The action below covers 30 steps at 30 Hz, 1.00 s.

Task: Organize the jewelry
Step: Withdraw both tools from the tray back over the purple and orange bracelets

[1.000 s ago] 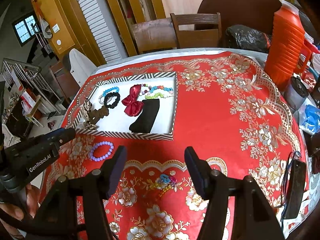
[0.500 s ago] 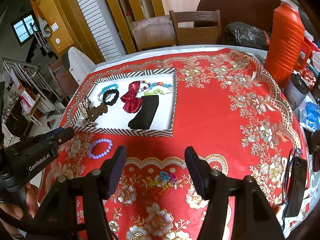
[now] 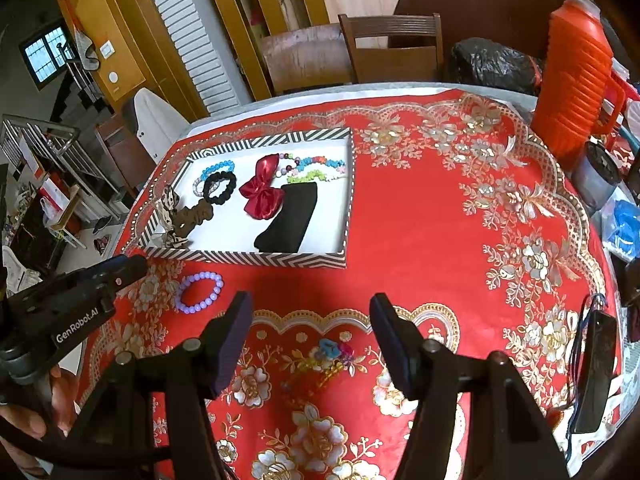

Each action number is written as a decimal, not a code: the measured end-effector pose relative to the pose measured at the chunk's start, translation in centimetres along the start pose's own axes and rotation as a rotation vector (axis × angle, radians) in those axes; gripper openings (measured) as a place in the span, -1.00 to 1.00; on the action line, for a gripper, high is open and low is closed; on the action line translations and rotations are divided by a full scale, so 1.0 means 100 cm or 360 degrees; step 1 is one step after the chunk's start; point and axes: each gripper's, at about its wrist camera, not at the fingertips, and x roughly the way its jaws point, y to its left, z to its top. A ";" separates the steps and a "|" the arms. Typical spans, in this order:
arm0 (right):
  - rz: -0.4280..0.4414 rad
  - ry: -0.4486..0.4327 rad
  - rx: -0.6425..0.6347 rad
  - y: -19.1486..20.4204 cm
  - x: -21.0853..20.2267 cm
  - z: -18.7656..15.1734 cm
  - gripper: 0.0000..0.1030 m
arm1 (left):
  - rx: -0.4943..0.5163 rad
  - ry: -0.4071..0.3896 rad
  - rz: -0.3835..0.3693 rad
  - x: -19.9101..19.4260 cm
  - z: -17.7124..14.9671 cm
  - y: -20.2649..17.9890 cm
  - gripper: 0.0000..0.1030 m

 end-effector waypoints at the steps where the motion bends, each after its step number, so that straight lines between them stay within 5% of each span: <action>1: 0.0000 0.0001 -0.0006 0.000 0.000 0.000 0.23 | -0.0007 0.0008 -0.0012 0.001 0.001 0.002 -0.81; 15: -0.0080 0.0111 0.0146 -0.049 0.017 -0.017 0.24 | -0.0263 0.0178 0.0024 0.030 -0.007 0.082 -0.81; 24: -0.0107 0.0214 0.0147 -0.068 0.038 -0.033 0.24 | -0.0266 0.0312 -0.0044 0.059 -0.019 0.086 -0.81; 30: 0.0004 0.0309 0.0166 -0.055 0.054 -0.046 0.24 | -0.0299 0.0384 -0.0098 0.077 -0.020 0.092 -0.81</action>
